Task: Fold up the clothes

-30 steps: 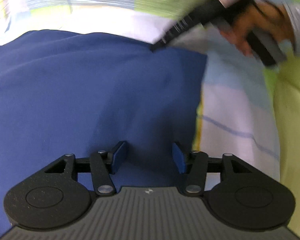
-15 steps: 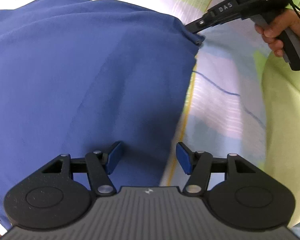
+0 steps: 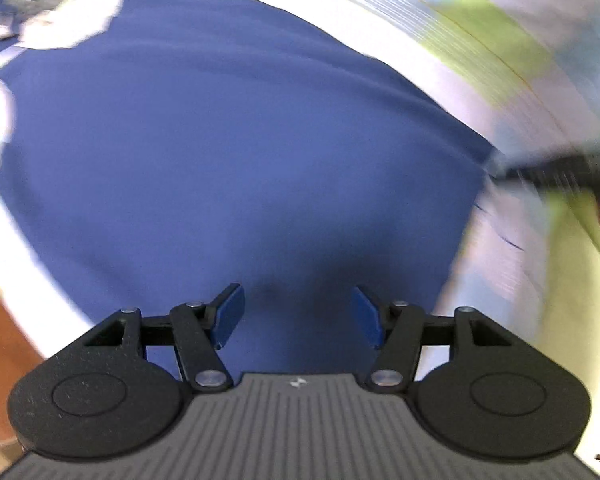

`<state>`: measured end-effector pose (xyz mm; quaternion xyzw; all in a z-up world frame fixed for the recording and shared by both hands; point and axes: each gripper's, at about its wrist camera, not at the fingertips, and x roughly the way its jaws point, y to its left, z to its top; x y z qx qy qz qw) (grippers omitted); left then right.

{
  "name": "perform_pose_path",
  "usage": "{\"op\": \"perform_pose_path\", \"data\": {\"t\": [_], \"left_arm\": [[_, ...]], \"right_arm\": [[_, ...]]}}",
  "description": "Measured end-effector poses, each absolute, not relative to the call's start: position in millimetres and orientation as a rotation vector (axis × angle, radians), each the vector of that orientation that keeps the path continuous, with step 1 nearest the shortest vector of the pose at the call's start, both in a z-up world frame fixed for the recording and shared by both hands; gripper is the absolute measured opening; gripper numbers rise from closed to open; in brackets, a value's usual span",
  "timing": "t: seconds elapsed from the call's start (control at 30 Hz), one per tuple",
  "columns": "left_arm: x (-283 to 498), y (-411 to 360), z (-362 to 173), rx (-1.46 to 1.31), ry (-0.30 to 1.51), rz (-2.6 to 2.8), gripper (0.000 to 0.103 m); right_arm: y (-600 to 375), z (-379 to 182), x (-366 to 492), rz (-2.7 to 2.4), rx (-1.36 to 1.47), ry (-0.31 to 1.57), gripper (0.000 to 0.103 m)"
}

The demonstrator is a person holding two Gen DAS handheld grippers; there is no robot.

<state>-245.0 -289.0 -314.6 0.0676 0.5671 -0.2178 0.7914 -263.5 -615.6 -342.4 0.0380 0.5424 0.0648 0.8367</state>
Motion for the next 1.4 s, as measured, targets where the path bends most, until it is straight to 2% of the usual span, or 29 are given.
{"op": "perform_pose_path", "data": {"t": [0.1,0.2,0.3,0.4,0.53,0.67,0.73,0.77,0.83,0.87,0.9,1.0,1.03,1.07,1.1,1.13,1.17,1.27,1.4], "left_arm": [[-194,-223,-295,0.187,1.156,-0.371,0.066],[-117,-158,-299,0.158,1.094,-0.326,0.078],[-34,-94,-308,0.104,1.04,-0.295,0.078],[51,-44,-332,-0.05,1.069,-0.337,0.078],[118,-25,-367,-0.114,1.11,-0.441,0.078],[157,-23,-393,-0.101,1.127,-0.563,0.078],[170,-28,-400,-0.098,1.141,-0.639,0.071],[173,-32,-401,-0.083,1.158,-0.671,0.064],[176,-45,-406,-0.03,1.199,-0.766,0.04],[173,-52,-409,0.026,1.219,-0.816,0.032],[168,-59,-412,0.093,1.236,-0.857,0.017],[165,-63,-420,0.152,1.256,-0.877,0.009],[166,-63,-421,0.153,1.26,-0.876,0.003],[167,-63,-420,0.148,1.263,-0.875,0.002],[167,-66,-417,0.169,1.254,-0.88,0.0],[165,-69,-413,0.201,1.238,-0.888,0.0],[157,-74,-403,0.268,1.189,-0.909,0.0],[144,-68,-383,0.305,1.148,-0.927,0.0],[140,-54,-408,0.316,1.239,-0.855,0.004]], "right_arm": [[-542,-335,-256,0.244,0.039,1.112,0.031],[-445,-324,-230,0.36,0.01,1.051,0.04],[-355,-320,-189,0.389,0.011,0.981,0.044],[-277,-330,-157,0.348,-0.023,0.925,0.055],[-185,-354,-112,0.18,-0.134,0.881,0.055],[-146,-365,-76,0.086,-0.16,0.913,0.055],[-133,-368,-68,0.053,-0.17,0.923,0.057],[-133,-371,-70,0.048,-0.172,0.936,0.057],[-129,-374,-72,0.037,-0.187,0.944,0.058],[-126,-375,-72,0.029,-0.199,0.947,0.058],[-122,-378,-68,0.025,-0.204,0.946,0.058],[-121,-378,-68,0.013,-0.226,0.946,0.058],[-119,-378,-70,0.005,-0.239,0.941,0.058],[-119,-380,-71,0.005,-0.238,0.937,0.056],[-119,-383,-72,0.005,-0.237,0.933,0.047],[-118,-384,-72,0.027,-0.225,0.936,0.014],[-117,-384,-72,0.051,-0.212,0.939,0.001],[-122,-378,-74,0.069,-0.161,0.916,0.002],[-125,-386,-85,0.149,-0.174,0.905,0.003]]}}
